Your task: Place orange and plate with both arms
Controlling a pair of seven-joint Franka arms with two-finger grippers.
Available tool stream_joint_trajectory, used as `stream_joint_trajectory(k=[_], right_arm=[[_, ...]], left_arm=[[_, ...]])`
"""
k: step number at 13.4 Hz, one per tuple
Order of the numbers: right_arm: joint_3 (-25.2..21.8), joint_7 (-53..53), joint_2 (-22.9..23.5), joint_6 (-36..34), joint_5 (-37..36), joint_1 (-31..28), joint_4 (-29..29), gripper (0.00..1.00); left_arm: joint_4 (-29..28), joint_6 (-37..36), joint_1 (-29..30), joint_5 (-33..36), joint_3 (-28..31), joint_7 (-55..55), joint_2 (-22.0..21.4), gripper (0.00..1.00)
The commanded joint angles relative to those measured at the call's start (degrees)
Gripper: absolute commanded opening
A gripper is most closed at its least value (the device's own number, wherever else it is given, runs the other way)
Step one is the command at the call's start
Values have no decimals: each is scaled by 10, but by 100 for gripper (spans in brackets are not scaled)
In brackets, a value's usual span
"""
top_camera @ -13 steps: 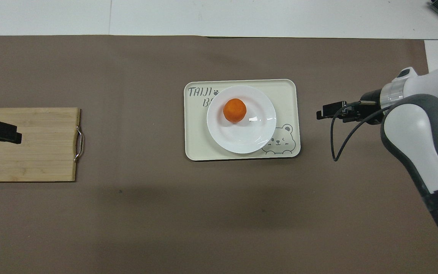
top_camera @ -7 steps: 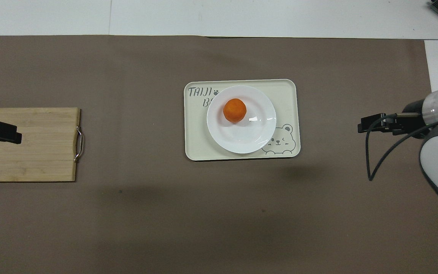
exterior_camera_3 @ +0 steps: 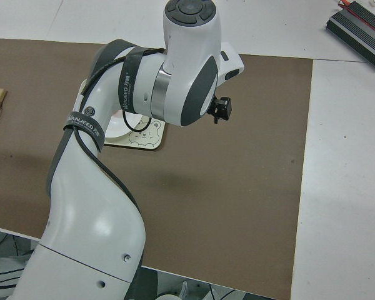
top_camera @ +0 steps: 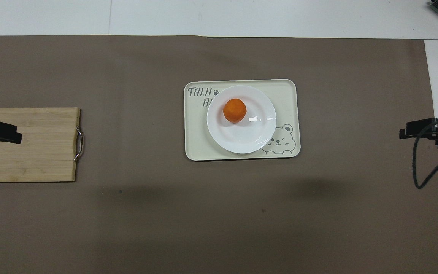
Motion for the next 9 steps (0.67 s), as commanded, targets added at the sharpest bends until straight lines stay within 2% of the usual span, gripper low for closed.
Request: stream_joint_trajectory(k=[1, 5, 6, 9], right_arm=[[11, 7, -1, -37, -28, 5, 56, 100], [18, 28, 27, -108, -48, 19, 157, 100], [19, 36, 29, -104, -46, 21, 160, 100], [24, 30, -7, -89, -48, 35, 101, 100]], left_arm=[[-15, 10, 0, 12, -1, -7, -13, 100], [-16, 10, 0, 12, -1, -7, -13, 100], [-15, 10, 0, 12, -1, -7, -13, 100], [-15, 9, 0, 12, -1, -7, -13, 100]])
